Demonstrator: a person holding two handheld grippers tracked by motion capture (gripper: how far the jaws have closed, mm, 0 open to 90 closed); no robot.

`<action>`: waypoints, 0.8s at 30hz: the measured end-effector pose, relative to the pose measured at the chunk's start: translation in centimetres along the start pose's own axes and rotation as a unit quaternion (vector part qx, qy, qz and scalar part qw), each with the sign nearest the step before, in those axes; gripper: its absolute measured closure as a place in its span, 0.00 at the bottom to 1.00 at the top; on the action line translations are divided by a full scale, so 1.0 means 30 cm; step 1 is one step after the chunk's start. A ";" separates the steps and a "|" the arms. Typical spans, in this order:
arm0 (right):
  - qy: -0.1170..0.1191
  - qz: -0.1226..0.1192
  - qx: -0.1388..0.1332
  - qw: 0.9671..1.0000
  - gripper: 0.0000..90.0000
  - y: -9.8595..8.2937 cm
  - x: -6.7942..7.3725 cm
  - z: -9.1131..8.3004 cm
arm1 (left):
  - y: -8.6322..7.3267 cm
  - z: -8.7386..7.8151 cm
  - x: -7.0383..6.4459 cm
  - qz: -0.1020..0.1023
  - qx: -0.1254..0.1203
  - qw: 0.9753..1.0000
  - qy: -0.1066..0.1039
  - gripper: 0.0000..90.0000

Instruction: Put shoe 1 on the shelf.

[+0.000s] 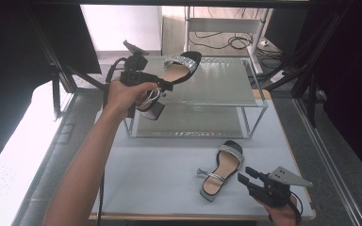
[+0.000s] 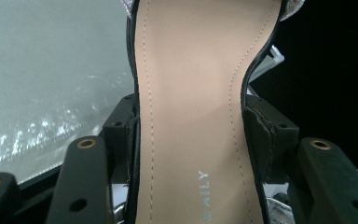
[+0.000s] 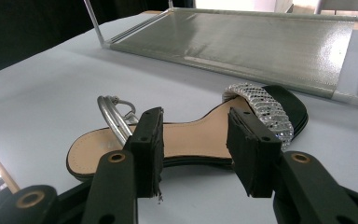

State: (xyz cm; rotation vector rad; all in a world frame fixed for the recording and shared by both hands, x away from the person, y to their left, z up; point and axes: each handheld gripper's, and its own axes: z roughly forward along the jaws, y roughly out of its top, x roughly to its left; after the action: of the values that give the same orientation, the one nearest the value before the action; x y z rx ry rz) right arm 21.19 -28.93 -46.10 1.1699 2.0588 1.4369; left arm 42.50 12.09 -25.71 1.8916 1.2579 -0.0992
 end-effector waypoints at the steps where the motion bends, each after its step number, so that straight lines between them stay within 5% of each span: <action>1: -0.001 -0.001 0.000 1.000 0.62 -0.001 -0.001 0.000 | 0.009 0.006 0.004 -0.003 0.002 1.000 0.003 0.48; 21: -0.005 -0.002 0.005 1.000 0.62 0.002 -0.003 0.007 | 0.221 0.203 0.048 -0.047 0.010 0.998 0.044 0.48; 24: -0.005 -0.003 0.011 1.000 0.62 -0.006 -0.001 0.011 | 0.245 0.245 0.060 -0.050 0.016 0.996 0.066 0.48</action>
State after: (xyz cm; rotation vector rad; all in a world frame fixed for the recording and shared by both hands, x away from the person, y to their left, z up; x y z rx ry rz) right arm 21.37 -28.77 -46.40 1.1751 2.0738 1.4065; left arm 51.86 7.39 -26.93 1.8883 1.4477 -0.0480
